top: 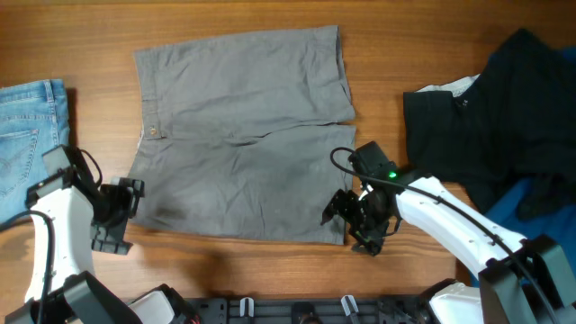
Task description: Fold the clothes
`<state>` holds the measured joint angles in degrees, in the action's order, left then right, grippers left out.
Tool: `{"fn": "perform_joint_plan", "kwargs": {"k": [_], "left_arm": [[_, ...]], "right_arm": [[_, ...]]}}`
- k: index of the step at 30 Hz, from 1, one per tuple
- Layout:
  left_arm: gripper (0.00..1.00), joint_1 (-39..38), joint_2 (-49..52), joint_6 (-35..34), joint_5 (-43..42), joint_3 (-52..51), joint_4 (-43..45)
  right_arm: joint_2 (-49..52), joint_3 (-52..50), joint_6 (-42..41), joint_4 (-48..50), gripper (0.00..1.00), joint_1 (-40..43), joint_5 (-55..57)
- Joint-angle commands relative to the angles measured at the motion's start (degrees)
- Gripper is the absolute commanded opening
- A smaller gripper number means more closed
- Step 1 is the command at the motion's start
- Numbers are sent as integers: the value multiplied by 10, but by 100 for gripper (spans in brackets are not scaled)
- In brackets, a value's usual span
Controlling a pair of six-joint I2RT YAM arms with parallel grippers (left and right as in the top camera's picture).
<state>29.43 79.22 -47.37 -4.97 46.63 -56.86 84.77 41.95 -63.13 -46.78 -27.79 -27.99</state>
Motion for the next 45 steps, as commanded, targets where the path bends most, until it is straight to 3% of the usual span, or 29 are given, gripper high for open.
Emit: {"fn": "perform_joint_plan", "kwargs": {"k": [1, 8, 17, 26, 33, 37, 41, 45], "left_arm": [[100, 4, -5, -32, 23, -34, 29], [100, 4, -5, -32, 23, -37, 52], [100, 4, -5, -32, 23, -37, 57], [100, 4, -5, -32, 23, -37, 56], [100, 4, -5, -32, 23, -37, 54], [100, 4, -5, -32, 23, -37, 54], [100, 4, -5, -32, 23, -37, 54], [100, 4, -5, -30, 23, -37, 54]], "right_arm": [[-9, -4, -50, 8, 79, -16, 10], [-9, -25, -76, 15, 79, -17, 10], [-8, -111, -119, 132, 75, -17, -35], [-8, -113, -125, 187, 49, -15, -9], [-8, -113, -136, 190, 40, 2, 6], [-8, -113, -136, 189, 26, 5, 8], [-8, -113, -136, 189, 4, 5, 8], [-8, -113, -134, 189, 4, 5, 10]]}}
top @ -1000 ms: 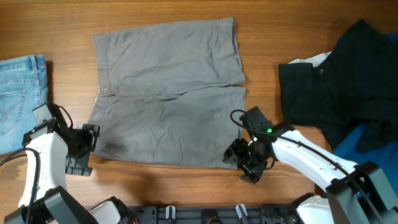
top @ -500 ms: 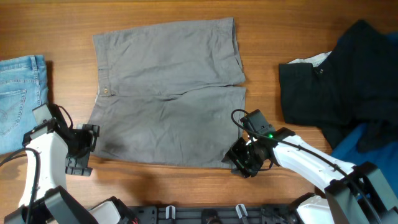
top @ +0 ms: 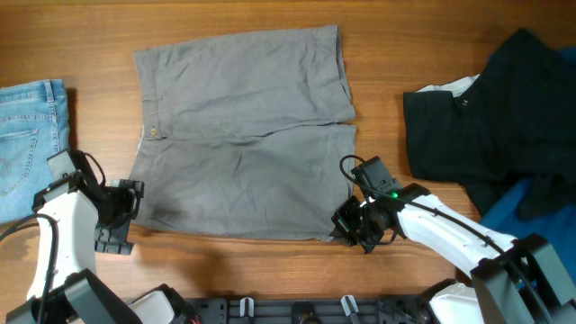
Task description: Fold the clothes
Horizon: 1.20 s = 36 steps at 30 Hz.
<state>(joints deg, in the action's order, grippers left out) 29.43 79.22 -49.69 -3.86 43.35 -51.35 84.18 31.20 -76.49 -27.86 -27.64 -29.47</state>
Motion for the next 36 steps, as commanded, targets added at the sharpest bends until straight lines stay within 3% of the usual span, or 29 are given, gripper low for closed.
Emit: {"fn": "perform_joint_plan", "kwargs": {"k": [1, 9, 14, 20, 31, 36], "left_arm": [[100, 4, -5, -7, 12, -4, -1], [100, 4, -5, -5, 26, -4, -15], [100, 4, -5, -5, 89, -4, 24], [96, 4, -5, -5, 89, -4, 50], [78, 4, 41, -2, 89, -4, 77], [77, 4, 86, -3, 89, -4, 93]], "right_arm": [[-2, -6, 0, 0, 4, 3, 28], [-2, -5, 19, 15, 4, 3, 29], [-2, -5, 19, 15, 4, 3, 27], [-2, -5, 19, 17, 4, 3, 25], [-2, -5, 20, 17, 4, 3, 25], [-2, -5, 22, 17, 4, 3, 25]]}}
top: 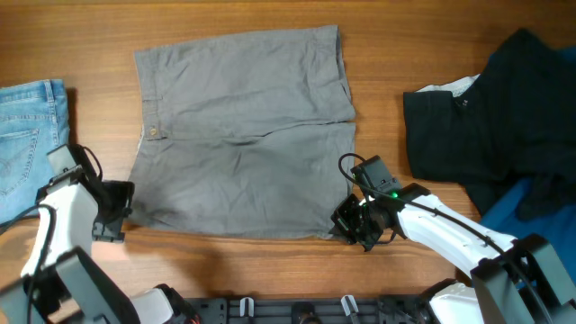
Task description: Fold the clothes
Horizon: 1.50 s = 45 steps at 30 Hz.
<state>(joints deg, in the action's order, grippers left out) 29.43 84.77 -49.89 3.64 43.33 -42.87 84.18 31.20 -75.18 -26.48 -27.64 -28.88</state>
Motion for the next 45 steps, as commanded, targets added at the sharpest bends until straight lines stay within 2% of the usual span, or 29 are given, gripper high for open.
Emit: {"fn": "perform_joint_plan", "kwargs": {"k": [1, 5, 11, 12, 14, 17, 20, 26, 29, 35, 42, 45], "left_arm": [[77, 4, 35, 0, 14, -4, 10], [64, 4, 41, 0, 14, -4, 19], [29, 4, 41, 2, 14, -4, 19], [21, 4, 41, 2, 15, -4, 19], [11, 4, 41, 2, 15, -4, 19], [4, 4, 41, 2, 14, -4, 10], [4, 4, 40, 3, 14, -3, -15], [4, 4, 11, 121, -60, 14, -41], [4, 3, -21, 137, -72, 41, -86], [4, 3, -103, 156, -73, 94, -165], [4, 3, -174, 187, -74, 133, -233], [4, 3, -188, 214, -104, 149, -266]], "right_arm": [[-2, -5, 9, 3, 4, 3, 19], [-2, -5, 9, 3, 4, 3, 19], [-2, -5, 9, 3, 4, 3, 19], [-2, -5, 9, 3, 4, 3, 19], [-2, -5, 9, 3, 4, 3, 19], [-2, -5, 8, 3, 4, 3, 19], [-2, -5, 11, 3, 4, 3, 14], [-21, 10, 65, -3, 4, 3, 22], [-37, 25, 87, -23, 4, 3, 38], [-76, 76, 125, -115, 4, 3, 98], [-125, 200, 196, -249, 4, 3, 200], [-137, 251, 212, -291, 4, 3, 222]]}}
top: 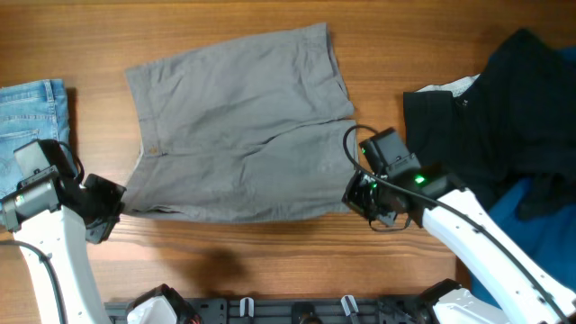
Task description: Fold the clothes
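Observation:
Grey shorts [234, 126] lie spread on the wooden table [270, 261] in the overhead view, waistband to the left and leg hems to the right. My left gripper [115, 205] sits at the shorts' near left corner, its fingers closed on the cloth edge. At the near right corner, by the hem, my right gripper [353, 192] is likewise closed on the fabric. The near edge of the shorts looks drawn up off the table between the two grippers. The fingertips themselves are partly hidden by the gripper bodies.
Folded blue jeans [27, 135] lie at the left table edge. A heap of black clothing [504, 117] with a white piece [454, 87] and blue cloth [531, 225] fills the right side. A dark rail [297, 310] runs along the near edge.
Both grippers have moved away from the near table edge, holding the shorts' near corners. The shorts' near edge has shifted farther from me, and the whole garment has slid slightly left.
First both grippers stood just off the shorts' near corners, the shorts flat. Then the right gripper was at the near right hem corner, and afterwards the left one reached the near left corner. Now both hold those corners, raised and carried away from the near edge.

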`<state>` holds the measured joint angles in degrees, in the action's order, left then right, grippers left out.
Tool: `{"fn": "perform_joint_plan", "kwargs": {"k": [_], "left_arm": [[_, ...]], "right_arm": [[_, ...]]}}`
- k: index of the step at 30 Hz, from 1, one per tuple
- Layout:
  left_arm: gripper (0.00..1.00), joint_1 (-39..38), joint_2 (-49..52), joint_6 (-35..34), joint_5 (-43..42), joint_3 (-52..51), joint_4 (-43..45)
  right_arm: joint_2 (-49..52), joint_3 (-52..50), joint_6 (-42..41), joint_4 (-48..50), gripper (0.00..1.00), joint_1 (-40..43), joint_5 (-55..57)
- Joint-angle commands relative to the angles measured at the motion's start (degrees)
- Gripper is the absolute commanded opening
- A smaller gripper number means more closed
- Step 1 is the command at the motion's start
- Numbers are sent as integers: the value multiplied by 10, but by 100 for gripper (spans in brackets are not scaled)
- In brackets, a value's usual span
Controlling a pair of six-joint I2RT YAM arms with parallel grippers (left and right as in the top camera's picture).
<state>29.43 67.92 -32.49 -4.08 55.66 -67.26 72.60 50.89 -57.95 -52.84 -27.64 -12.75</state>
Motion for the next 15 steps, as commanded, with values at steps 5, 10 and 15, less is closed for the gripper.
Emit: {"fn": "perform_joint_plan", "kwargs": {"k": [5, 10, 15], "left_arm": [[4, 3, -24, 58, -61, 69, -91], [4, 3, -25, 79, -64, 133, -156], [4, 3, -26, 87, -64, 178, -174]], "right_arm": [[-33, 125, 66, -93, 4, 3, 110], [-35, 206, 97, -143, 4, 4, 172], [-34, 274, 147, -135, 4, 37, 175]]}}
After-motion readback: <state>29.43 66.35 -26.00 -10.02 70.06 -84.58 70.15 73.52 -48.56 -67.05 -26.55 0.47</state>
